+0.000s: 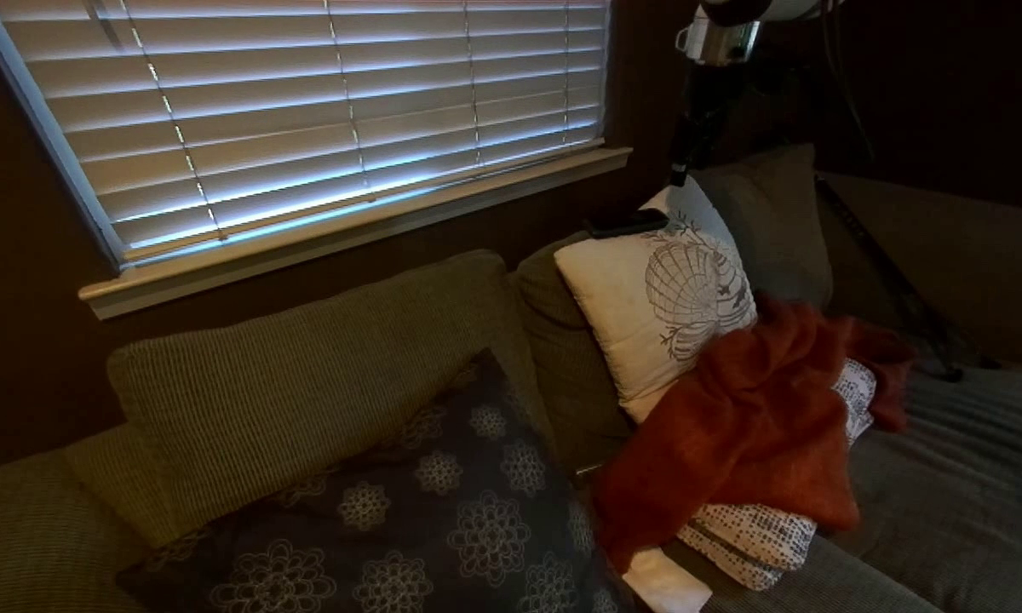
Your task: Remove the remote from the white pillow, put it on the brown fleece and then cover the remote with the brown fleece
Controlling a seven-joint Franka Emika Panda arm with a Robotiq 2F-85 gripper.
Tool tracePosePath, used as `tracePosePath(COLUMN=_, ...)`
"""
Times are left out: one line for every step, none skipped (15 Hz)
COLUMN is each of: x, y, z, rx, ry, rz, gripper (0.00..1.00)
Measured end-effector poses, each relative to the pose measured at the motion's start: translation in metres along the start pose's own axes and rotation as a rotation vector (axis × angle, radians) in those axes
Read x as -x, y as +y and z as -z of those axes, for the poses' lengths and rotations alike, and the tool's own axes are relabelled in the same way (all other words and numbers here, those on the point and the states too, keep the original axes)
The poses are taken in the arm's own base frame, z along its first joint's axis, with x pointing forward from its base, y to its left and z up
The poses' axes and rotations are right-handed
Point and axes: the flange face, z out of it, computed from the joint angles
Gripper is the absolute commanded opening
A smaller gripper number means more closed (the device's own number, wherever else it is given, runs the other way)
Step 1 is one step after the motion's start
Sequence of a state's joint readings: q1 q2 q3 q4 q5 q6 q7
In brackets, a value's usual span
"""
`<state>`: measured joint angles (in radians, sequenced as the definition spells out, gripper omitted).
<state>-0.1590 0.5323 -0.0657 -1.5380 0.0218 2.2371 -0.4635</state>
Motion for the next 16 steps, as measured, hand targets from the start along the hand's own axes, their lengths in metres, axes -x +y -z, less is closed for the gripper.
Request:
tracePosePath(x=-0.006, y=-0.003, z=-0.003, rx=0.003, ry=0.008, rz=0.044, gripper=1.0)
tracePosePath(x=-0.012, y=-0.007, z=-0.007, rx=0.005, ry=0.015, rz=0.083, gripper=1.0)
tracePosePath(x=-0.018, y=-0.011, z=-0.011, rx=0.004, ry=0.025, rz=0.118, gripper=1.0)
tracePosePath(x=-0.023, y=-0.013, z=-0.015, rx=0.003, ry=0.034, rz=0.141, gripper=1.0)
tracePosePath(x=-0.028, y=-0.014, z=-0.018, rx=0.006, ry=0.046, rz=0.146, gripper=1.0)
tracePosePath(x=-0.031, y=-0.014, z=-0.02, rx=0.01, ry=0.055, rz=0.147, gripper=1.0)
tracePosePath(x=-0.033, y=-0.013, z=-0.021, rx=0.011, ry=0.059, rz=0.147, gripper=1.0)
tracePosePath(x=-0.033, y=-0.012, z=-0.021, rx=0.012, ry=0.061, rz=0.147, gripper=1.0)
tracePosePath(x=-0.034, y=-0.012, z=-0.021, rx=0.013, ry=0.062, rz=0.146, gripper=1.0)
tracePosePath(x=-0.034, y=-0.011, z=-0.02, rx=0.014, ry=0.063, rz=0.145, gripper=1.0)
tracePosePath(x=-0.034, y=-0.011, z=-0.02, rx=0.014, ry=0.064, rz=0.145, gripper=1.0)
tracePosePath(x=-0.034, y=-0.011, z=-0.02, rx=0.014, ry=0.064, rz=0.145, gripper=1.0)
tracePosePath(x=-0.034, y=-0.011, z=-0.02, rx=0.016, ry=0.063, rz=0.147, gripper=1.0)
tracePosePath(x=-0.034, y=-0.011, z=-0.02, rx=0.017, ry=0.061, rz=0.15, gripper=1.0)
tracePosePath(x=-0.034, y=-0.011, z=-0.021, rx=0.021, ry=0.058, rz=0.157, gripper=1.0)
tracePosePath(x=-0.034, y=-0.012, z=-0.023, rx=0.022, ry=0.055, rz=0.168, gripper=1.0)
